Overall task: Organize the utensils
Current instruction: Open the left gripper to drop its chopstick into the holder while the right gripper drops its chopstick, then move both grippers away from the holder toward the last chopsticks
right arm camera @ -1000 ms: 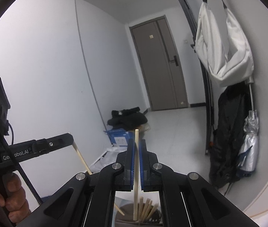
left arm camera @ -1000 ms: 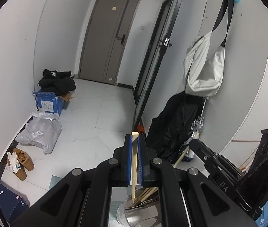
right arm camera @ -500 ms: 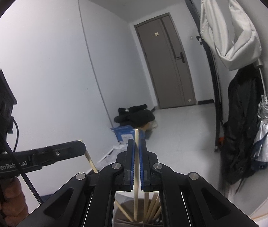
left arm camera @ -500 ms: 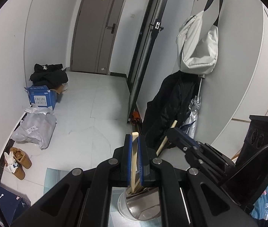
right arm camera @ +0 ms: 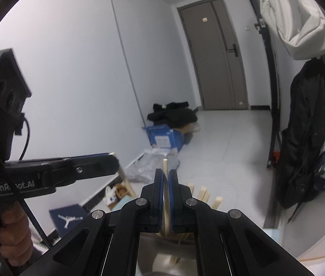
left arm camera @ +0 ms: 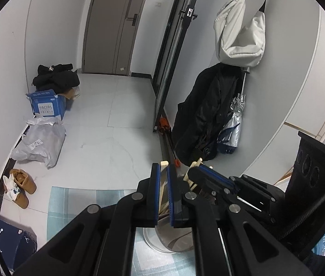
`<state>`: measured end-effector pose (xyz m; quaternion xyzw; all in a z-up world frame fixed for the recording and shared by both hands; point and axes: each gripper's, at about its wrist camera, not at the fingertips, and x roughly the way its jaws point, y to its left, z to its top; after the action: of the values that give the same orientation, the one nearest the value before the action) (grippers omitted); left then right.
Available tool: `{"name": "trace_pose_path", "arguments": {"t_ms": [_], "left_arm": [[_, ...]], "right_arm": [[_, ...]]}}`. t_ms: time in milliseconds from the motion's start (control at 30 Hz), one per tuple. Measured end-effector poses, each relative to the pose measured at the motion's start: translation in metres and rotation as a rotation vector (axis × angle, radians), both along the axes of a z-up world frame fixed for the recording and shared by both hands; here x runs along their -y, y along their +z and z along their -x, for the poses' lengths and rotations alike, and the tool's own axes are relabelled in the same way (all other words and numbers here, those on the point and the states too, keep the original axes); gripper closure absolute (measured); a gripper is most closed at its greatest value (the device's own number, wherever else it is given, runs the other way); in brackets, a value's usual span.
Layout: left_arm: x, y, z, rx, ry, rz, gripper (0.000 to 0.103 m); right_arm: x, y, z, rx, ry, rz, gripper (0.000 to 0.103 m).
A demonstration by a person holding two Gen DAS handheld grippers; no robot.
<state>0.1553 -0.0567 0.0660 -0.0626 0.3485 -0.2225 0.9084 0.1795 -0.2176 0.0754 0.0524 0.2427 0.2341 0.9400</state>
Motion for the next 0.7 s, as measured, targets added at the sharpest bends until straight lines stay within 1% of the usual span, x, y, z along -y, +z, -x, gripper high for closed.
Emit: {"name": "trace_pose_path", "arguments": {"t_ms": [133,233,267,300,333,400,467,500,533,567,600,633,667,700], "left_arm": [[-0.004,-0.006,0.001,-0.033,-0.013,0.041,0.1],[-0.007,-0.008,0.002,-0.048,-0.004,0.046,0.098],[-0.009,-0.007,0.003,-0.052,0.006,0.048,0.096],[-0.011,-0.008,0.004,-0.053,0.012,0.05,0.09],[-0.013,-0.006,0.006,-0.05,0.023,0.052,0.087],[-0.017,-0.002,0.013,-0.032,0.047,0.061,0.07],[-0.02,0.002,0.019,-0.017,0.07,0.066,0.065],[-0.02,0.003,0.021,-0.013,0.077,0.067,0.063],[-0.021,0.006,0.025,-0.009,0.087,0.066,0.063],[-0.021,0.007,0.026,-0.007,0.095,0.062,0.06],[-0.022,0.008,0.03,-0.004,0.107,0.059,0.055],[-0.024,0.011,0.034,0.0,0.126,0.057,0.051],[-0.026,0.012,0.038,0.006,0.143,0.057,0.043],[-0.029,0.013,0.042,0.014,0.161,0.06,0.038]], "right_arm": [[0.0,-0.008,0.006,-0.042,0.012,0.011,0.096],[0.003,-0.01,0.009,-0.063,0.014,0.02,0.096],[0.003,-0.01,0.011,-0.067,0.018,0.021,0.096],[0.005,-0.009,0.015,-0.065,0.017,0.03,0.096],[0.006,-0.007,0.018,-0.06,0.013,0.038,0.096],[0.011,-0.003,0.028,-0.054,0.003,0.037,0.096],[0.015,-0.002,0.034,-0.056,-0.009,0.032,0.091],[0.017,0.0,0.037,-0.058,-0.016,0.029,0.089],[0.019,0.002,0.043,-0.057,-0.026,0.028,0.085],[0.02,0.003,0.045,-0.054,-0.03,0.028,0.081],[0.02,0.005,0.05,-0.05,-0.038,0.03,0.079],[0.02,0.007,0.054,-0.048,-0.043,0.031,0.075],[0.02,0.009,0.057,-0.047,-0.045,0.03,0.07],[0.019,0.011,0.061,-0.046,-0.045,0.026,0.068]]}}
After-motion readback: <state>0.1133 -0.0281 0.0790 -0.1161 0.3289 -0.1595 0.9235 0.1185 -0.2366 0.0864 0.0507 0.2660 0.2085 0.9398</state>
